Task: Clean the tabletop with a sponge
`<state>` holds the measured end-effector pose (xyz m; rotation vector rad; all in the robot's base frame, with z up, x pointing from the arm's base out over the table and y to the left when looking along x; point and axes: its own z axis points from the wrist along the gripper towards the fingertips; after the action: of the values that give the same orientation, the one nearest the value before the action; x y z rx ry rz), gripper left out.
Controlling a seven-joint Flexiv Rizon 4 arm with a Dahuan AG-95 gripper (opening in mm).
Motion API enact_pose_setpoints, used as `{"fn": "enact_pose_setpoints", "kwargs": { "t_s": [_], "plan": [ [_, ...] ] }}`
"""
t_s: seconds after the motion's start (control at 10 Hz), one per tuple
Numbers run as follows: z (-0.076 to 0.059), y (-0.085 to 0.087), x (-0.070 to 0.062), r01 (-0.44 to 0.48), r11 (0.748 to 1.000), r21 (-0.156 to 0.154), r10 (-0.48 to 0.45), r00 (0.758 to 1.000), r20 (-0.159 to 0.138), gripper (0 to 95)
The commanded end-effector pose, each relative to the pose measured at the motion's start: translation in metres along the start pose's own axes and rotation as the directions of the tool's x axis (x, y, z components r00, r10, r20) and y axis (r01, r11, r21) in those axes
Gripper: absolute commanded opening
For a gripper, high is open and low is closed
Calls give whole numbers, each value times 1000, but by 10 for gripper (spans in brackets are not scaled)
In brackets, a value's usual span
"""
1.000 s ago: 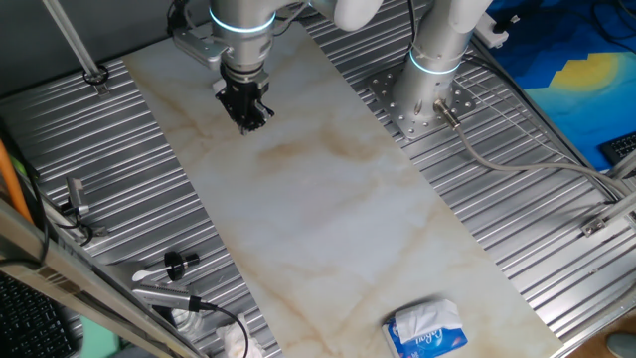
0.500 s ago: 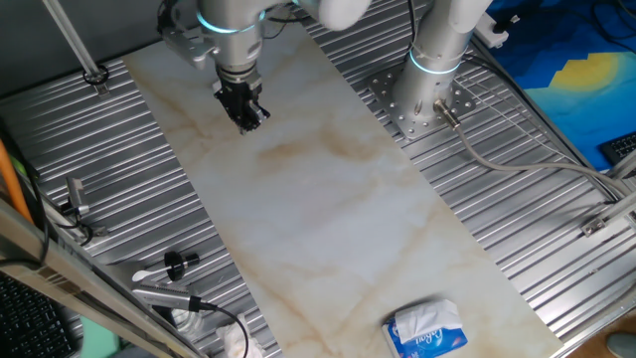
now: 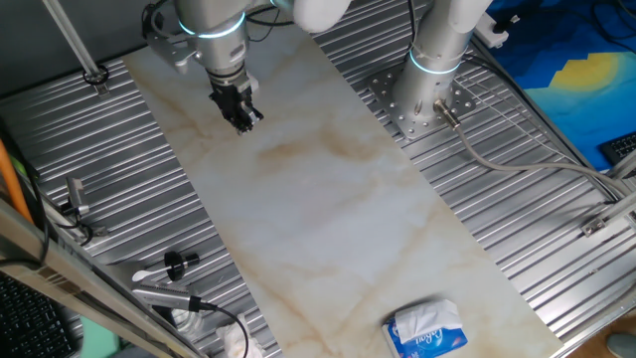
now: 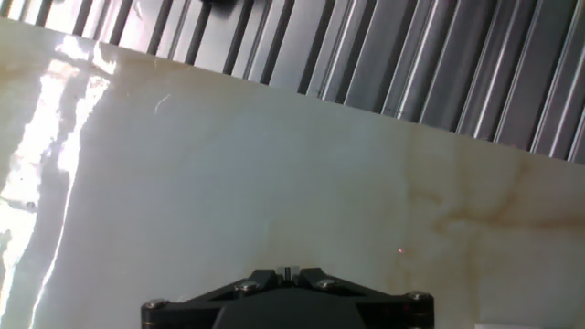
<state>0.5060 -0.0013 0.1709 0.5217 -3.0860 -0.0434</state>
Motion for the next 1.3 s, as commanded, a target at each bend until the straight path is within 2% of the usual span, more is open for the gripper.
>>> {"fn": "enact_pose_setpoints", "kwargs": {
  "t_s": [0.1, 0.2, 0.3, 0.4, 0.5, 0.6, 0.8, 1.0, 1.3],
  "plan": [
    [1, 0, 1, -4, 1000, 2, 4, 1000, 2, 0],
    [1, -1, 1, -19, 1000, -1, 19, 1000, 3, 0],
    [2, -10, 3, -27, 999, -21, 27, 1000, 10, 0],
    [3, -32, 6, -20, 998, -56, 22, 1000, 23, 0],
    [4, -51, 9, -19, 997, -76, 21, 1000, 23, 0],
    [4, -63, 13, -12, 997, -76, 14, 1000, 14, 0],
    [10, -98, 26, 38, 996, -80, -37, 999, 21, 0],
    [17, -121, 37, 73, 996, -57, -72, 997, 19, 0],
    [13, -124, 40, 56, 998, 22, -56, 998, -24, 0]
  ]
}}
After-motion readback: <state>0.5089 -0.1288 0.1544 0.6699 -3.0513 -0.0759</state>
